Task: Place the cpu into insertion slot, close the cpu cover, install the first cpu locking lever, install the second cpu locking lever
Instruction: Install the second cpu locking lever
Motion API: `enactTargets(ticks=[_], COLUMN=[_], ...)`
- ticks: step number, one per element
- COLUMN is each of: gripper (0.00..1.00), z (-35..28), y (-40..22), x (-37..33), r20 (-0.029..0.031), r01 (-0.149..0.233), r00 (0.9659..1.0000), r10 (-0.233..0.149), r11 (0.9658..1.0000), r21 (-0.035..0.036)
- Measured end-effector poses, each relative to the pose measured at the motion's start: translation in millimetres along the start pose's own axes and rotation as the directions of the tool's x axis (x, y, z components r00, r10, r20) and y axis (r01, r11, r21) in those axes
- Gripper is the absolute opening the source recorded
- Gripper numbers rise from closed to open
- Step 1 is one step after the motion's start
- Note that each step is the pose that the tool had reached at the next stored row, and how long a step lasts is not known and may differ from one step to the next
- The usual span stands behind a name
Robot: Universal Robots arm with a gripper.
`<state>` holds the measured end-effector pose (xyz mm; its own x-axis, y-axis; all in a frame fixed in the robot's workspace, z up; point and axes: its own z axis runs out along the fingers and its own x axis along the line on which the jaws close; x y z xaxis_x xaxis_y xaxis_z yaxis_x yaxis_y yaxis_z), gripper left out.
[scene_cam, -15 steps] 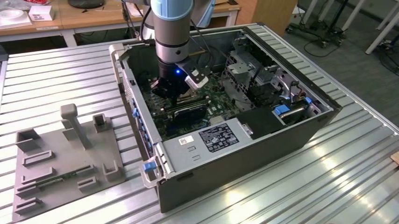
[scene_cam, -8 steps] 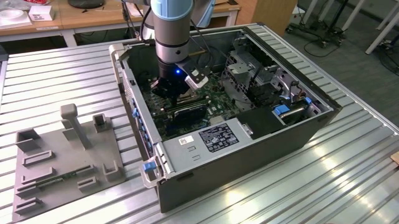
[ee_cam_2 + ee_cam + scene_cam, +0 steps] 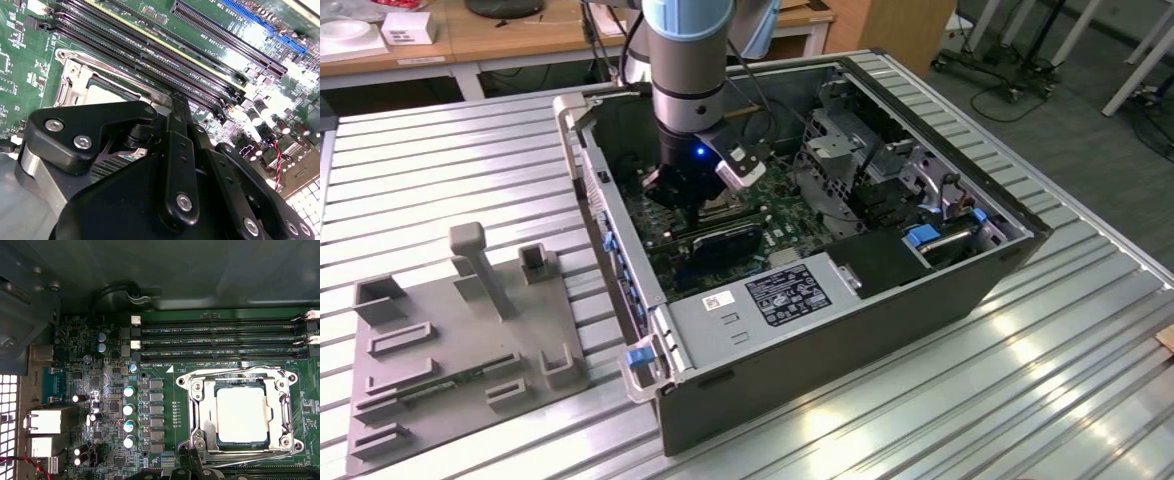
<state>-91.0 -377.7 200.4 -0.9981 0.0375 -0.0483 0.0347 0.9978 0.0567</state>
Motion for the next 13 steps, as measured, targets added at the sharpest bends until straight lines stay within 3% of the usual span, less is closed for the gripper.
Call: enactTargets(ticks=[13], gripper=[0.11], z=[-0.6], y=[2.3], x=[0.8], r20=[0.001], r01=[0.0], r00=[1.0], r10=[0.0], r11=[1.0], r21=[0.0004])
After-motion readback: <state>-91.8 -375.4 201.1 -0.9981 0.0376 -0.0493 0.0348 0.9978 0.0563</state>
